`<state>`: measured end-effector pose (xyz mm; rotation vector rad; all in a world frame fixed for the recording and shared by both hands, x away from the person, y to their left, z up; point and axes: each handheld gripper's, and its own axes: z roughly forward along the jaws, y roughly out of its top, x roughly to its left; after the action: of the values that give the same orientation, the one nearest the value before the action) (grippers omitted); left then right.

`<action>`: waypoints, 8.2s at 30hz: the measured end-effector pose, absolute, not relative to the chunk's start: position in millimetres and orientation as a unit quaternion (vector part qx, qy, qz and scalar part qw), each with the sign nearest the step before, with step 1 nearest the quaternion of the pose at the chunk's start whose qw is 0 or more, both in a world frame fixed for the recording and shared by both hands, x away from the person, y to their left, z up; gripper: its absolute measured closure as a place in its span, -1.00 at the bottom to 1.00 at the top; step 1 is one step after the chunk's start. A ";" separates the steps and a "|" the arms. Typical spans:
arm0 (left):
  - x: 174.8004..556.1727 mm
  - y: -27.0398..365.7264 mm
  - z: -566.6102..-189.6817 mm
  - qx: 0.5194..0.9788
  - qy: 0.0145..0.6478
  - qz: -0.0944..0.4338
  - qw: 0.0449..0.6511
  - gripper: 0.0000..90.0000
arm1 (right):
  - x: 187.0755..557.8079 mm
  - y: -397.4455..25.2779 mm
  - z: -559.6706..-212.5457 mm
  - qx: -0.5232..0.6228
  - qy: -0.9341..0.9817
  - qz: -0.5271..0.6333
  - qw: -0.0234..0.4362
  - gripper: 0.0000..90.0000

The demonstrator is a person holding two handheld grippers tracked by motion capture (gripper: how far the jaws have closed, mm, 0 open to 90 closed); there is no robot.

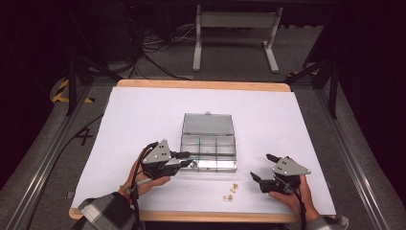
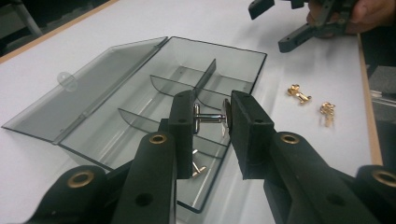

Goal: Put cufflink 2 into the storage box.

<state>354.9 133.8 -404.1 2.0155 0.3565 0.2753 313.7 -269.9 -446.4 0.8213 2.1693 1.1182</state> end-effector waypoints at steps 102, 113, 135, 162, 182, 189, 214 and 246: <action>318.8 186.9 -447.3 0.838 0.207 0.149 0.483 -0.23 | 289.6 -241.2 -432.5 0.201 0.853 0.461 0.141 0.17; 316.7 202.9 -457.1 0.811 0.245 0.146 0.511 -0.43 | 280.0 -211.0 -440.3 0.165 0.871 0.451 0.100 0.33; 317.4 201.3 -457.2 0.816 0.243 0.150 0.502 -0.52 | 283.0 -184.6 -451.3 0.137 0.900 0.405 0.089 0.86; 317.9 202.3 -457.2 0.814 0.244 0.145 0.507 -0.54 | 291.0 -187.0 -432.5 0.154 0.878 0.439 0.111 0.90; 318.3 202.7 -457.4 0.811 0.252 0.142 0.509 -0.59 | 320.7 -170.8 -405.7 0.168 0.848 0.482 0.140 0.90; 318.3 202.6 -457.4 0.811 0.251 0.142 0.509 -0.60 | 331.2 -158.6 -404.9 0.173 0.844 0.488 0.139 0.90; 318.7 202.3 -457.5 0.814 0.246 0.137 0.508 -0.59 | 362.9 -138.7 -418.3 0.209 0.843 0.473 0.149 0.89; 318.6 202.3 -457.4 0.815 0.244 0.137 0.508 -0.59 | 366.4 -137.2 -424.1 0.218 0.845 0.464 0.150 0.85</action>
<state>318.6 202.3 -457.4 1.9630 0.5869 0.3313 366.4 -137.2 -424.1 0.6271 2.4291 1.3338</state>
